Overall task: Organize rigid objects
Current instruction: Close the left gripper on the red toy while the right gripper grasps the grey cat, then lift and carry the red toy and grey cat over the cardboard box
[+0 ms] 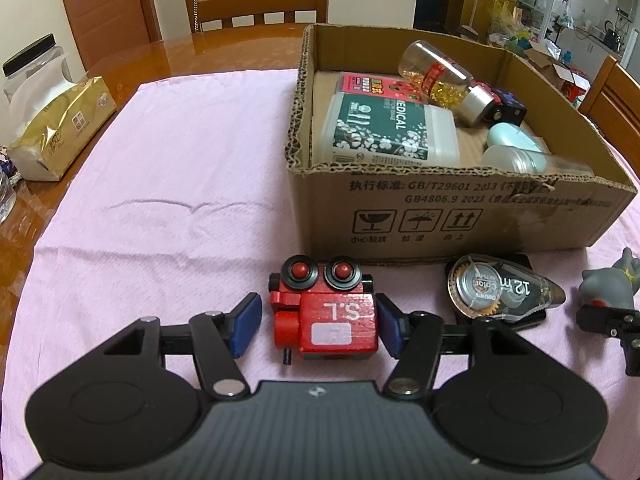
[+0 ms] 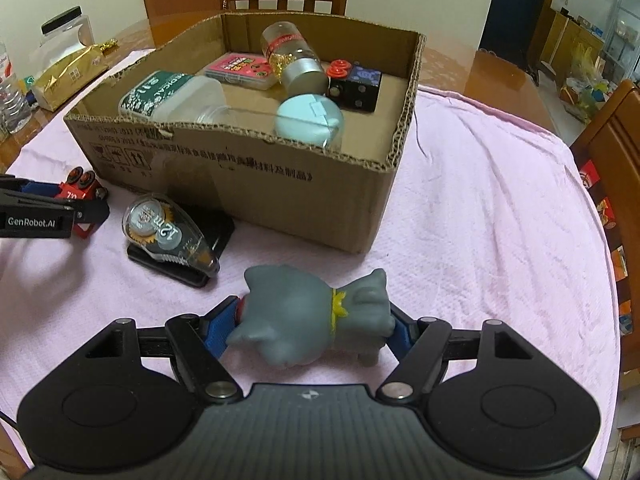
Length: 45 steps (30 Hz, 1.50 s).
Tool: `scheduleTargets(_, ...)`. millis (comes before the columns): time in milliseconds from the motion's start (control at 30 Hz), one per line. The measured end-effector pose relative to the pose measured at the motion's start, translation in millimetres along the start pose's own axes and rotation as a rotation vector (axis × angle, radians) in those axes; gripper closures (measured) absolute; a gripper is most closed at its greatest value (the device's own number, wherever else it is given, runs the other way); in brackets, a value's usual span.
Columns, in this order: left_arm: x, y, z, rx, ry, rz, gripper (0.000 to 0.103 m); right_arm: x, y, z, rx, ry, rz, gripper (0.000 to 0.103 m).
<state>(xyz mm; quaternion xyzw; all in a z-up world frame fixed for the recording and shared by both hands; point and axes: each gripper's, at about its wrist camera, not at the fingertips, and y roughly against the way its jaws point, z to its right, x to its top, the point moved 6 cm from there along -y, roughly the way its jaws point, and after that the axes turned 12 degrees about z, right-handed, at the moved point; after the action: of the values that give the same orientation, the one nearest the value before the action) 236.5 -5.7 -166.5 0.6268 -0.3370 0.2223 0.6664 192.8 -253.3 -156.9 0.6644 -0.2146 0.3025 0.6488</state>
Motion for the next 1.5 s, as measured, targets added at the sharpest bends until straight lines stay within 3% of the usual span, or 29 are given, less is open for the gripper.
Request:
scheduleTargets(200,-0.8,1.5,0.6,0.001,0.001,-0.013,0.042,0.1,0.9,-2.0,-0.001,0.028,0.003,0.025)
scheduleTargets(333,0.1,2.4,-0.2,-0.009,0.006,-0.017,0.053,0.2,1.9,-3.6,0.001,0.045,-0.003,0.026)
scheduleTargets(500,2.1,1.9,-0.8,-0.032,-0.007,-0.045,0.053,1.1,3.2,-4.6,0.012,0.067,-0.016,0.026)
scheduleTargets(833,13.2,20.8,4.3,-0.124,-0.126,-0.094,0.053,8.4,16.7,-5.0,0.063,0.150,-0.050,0.026)
scheduleTargets(1167,54.4,56.0,20.2,-0.254,-0.237,-0.077,0.053,35.1,46.5,-5.2,0.142,0.229,-0.042,0.026)
scheduleTargets(1500,133.8,42.5,35.7,-0.254,-0.253,0.079,0.053,81.3,60.3,-7.6,0.191,0.224,0.054,0.026)
